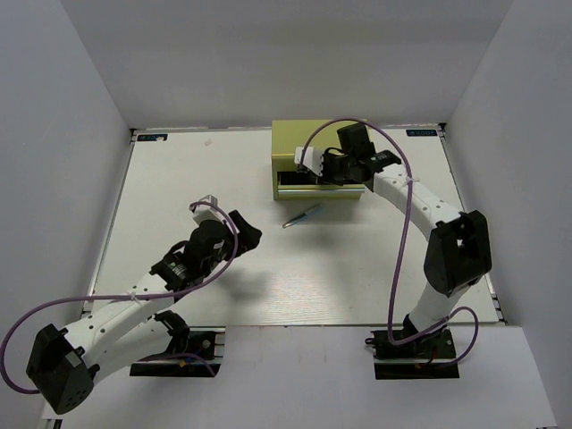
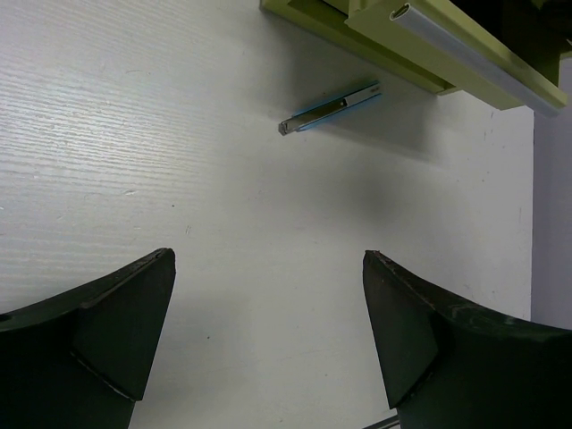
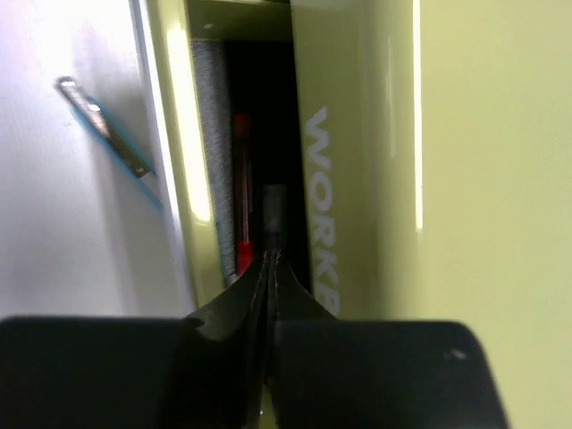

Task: Sort the stationery into containers
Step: Place the pen in the drawer, then close the drawer in the storage box, then open the drawer in the storage box.

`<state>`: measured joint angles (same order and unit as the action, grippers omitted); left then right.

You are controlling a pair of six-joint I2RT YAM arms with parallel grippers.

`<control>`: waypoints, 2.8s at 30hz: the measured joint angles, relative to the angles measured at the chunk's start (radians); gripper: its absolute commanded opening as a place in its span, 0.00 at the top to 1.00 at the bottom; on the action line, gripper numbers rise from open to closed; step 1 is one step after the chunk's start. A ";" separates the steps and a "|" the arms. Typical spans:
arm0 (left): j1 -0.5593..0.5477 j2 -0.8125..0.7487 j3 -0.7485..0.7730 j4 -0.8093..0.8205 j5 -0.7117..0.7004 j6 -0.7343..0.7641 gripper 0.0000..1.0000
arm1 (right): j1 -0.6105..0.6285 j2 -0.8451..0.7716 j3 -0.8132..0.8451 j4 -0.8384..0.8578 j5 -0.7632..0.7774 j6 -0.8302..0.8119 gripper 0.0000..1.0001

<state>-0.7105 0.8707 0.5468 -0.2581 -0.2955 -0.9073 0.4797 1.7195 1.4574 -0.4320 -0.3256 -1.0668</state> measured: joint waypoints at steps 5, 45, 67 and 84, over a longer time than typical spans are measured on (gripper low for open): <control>0.000 0.032 0.000 0.031 0.017 0.019 0.05 | -0.023 -0.008 0.013 -0.085 -0.092 -0.019 1.00; -0.005 0.373 0.084 0.410 0.151 0.033 0.27 | 0.009 0.182 0.138 -0.082 0.148 0.114 1.00; -0.005 1.055 0.266 1.213 0.007 -0.392 0.32 | -0.062 -0.120 0.061 -0.066 -0.128 0.130 0.33; -0.007 1.154 0.386 1.136 -0.060 -0.463 0.40 | -0.097 0.053 0.192 -0.068 -0.034 0.184 0.29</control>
<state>-0.7174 2.0243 0.9325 0.8780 -0.3557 -1.3705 0.3832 1.7725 1.6493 -0.4999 -0.3599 -0.8825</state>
